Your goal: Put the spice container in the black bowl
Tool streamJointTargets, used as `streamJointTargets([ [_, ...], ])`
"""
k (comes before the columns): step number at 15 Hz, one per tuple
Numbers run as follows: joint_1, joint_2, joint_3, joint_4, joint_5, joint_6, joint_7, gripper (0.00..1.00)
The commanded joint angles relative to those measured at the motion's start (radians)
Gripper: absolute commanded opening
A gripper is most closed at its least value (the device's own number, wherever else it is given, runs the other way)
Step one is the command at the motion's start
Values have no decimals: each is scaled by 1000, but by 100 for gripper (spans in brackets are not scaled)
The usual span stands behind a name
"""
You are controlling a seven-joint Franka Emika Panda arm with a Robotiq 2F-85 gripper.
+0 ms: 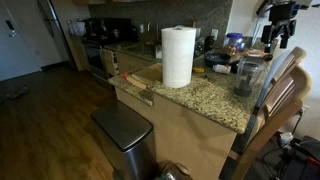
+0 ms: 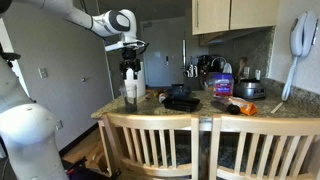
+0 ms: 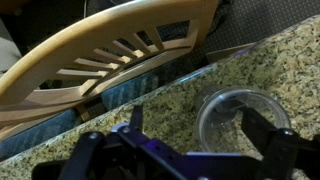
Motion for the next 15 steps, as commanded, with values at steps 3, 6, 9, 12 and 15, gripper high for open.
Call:
streamJointTargets([
  [3,2,1,-2,3,0,-3,0,100],
  [6,2,1,-2,3,0,-3,0,100],
  [9,2,1,-2,3,0,-3,0,100],
  [12,2,1,-2,3,0,-3,0,100],
  [15,-2,45,0,49,-2,18,43,100],
])
